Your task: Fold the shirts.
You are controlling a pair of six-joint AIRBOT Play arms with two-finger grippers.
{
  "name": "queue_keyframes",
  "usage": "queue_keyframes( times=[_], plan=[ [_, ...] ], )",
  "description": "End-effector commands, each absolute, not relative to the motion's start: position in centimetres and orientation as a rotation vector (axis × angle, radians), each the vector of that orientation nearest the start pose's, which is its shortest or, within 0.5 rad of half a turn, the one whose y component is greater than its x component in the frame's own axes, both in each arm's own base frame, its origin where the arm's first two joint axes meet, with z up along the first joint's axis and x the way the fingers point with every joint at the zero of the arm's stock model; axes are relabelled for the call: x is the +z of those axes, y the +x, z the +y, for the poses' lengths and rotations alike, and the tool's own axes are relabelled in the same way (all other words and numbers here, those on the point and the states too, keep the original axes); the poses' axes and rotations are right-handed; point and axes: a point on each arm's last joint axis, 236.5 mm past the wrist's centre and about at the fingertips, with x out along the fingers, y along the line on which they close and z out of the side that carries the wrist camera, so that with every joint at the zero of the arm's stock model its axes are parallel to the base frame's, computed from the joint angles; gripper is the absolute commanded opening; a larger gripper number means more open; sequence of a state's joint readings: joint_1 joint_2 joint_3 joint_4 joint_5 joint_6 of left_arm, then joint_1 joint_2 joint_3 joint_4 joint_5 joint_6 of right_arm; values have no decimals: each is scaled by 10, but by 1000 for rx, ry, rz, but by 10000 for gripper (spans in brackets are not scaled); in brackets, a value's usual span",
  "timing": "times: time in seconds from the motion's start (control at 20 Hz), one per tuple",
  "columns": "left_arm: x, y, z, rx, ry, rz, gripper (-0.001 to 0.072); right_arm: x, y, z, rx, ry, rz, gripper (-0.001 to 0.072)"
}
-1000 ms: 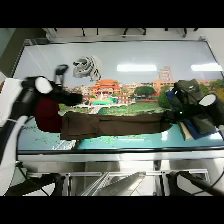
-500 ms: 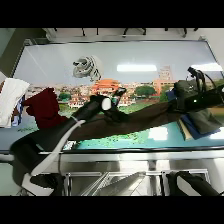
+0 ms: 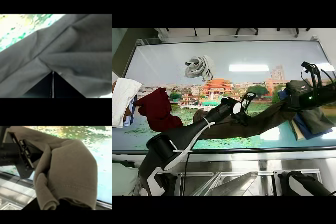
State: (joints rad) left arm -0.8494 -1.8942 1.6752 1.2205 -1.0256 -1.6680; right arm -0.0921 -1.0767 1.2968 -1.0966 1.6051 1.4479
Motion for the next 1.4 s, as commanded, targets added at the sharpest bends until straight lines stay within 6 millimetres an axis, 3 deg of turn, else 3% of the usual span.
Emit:
queue_keyframes(
  times=[0.0,0.15,0.25,0.4,0.5,0.7,0.85,0.95,1.05,1.15,1.25,1.3,1.35],
  plan=[
    [-40,318,-412,-757,179,1303,11,124,302,83,417,271,1319,27],
    [-4,331,-330,-657,242,1289,11,122,302,100,444,267,1329,27],
    [18,336,-266,-580,236,1282,11,126,308,134,513,295,1304,27],
    [45,335,-169,-438,152,1286,11,123,319,199,621,344,1273,27],
    [56,337,-118,-325,63,1267,11,114,325,249,698,374,1260,27],
    [76,334,-41,-148,-81,1184,11,76,329,343,799,442,1270,27],
    [79,322,-11,-76,-114,1144,11,34,334,400,798,531,1290,27],
    [77,314,-1,-49,-132,1144,11,2,337,433,771,618,1304,28],
    [74,310,1,-39,-137,1136,11,-22,327,463,794,728,1348,28],
    [68,309,-5,-56,-148,1140,11,-29,322,484,862,810,1348,28],
    [64,308,-10,-71,-160,1152,11,-22,328,493,910,874,1302,30],
    [64,307,-12,-77,-158,1154,11,-17,333,492,920,894,1286,152],
    [64,307,-12,-78,-159,1156,11,-13,335,489,930,913,1293,476]
  ],
)
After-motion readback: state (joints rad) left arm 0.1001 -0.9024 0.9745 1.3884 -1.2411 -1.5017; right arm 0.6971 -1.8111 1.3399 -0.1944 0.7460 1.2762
